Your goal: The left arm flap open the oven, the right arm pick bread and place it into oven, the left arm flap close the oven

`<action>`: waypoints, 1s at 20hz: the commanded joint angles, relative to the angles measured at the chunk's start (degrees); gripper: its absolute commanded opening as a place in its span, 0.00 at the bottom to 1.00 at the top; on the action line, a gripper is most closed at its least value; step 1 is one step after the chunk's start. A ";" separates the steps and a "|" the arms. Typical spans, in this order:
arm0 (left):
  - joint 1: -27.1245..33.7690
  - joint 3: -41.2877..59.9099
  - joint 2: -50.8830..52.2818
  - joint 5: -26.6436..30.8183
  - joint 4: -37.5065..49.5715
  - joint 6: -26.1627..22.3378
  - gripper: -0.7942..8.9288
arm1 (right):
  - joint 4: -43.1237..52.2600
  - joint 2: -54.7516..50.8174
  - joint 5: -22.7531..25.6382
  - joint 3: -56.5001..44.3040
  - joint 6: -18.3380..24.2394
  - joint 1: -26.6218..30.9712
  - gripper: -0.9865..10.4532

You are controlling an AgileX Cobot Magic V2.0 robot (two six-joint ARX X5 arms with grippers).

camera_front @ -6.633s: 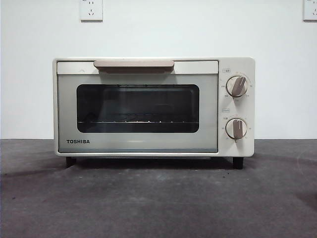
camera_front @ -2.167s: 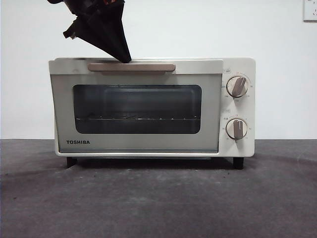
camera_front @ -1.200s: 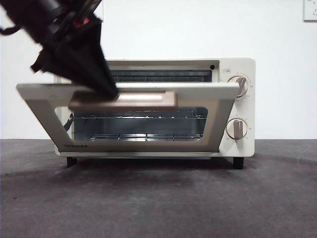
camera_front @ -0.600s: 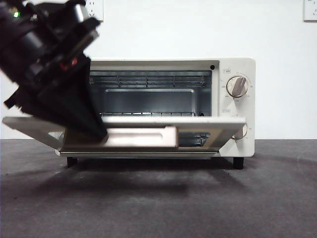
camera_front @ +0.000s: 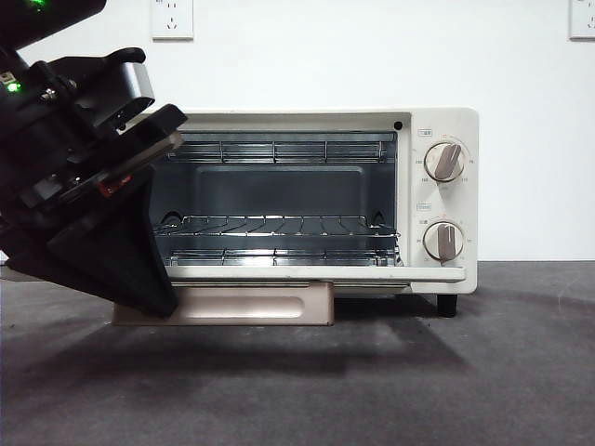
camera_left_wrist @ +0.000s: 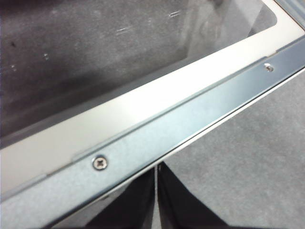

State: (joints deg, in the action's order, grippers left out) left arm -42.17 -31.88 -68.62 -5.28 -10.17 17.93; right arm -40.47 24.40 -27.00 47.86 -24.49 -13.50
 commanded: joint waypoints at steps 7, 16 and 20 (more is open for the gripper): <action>-0.26 -0.92 0.37 -5.73 -2.34 0.66 0.10 | -0.33 0.55 -0.02 0.68 -0.61 -0.31 0.21; -0.20 -5.31 19.93 -6.88 -15.08 2.19 0.10 | -1.44 14.38 -4.87 0.68 0.48 -3.50 0.21; -0.17 -10.03 29.18 -0.48 -23.28 2.01 0.10 | 5.40 24.87 -1.51 0.68 -1.60 -11.04 0.21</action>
State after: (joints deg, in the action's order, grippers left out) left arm -42.06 -41.25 -39.03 -5.98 -33.69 19.68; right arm -35.35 49.19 -28.32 47.86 -25.08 -24.47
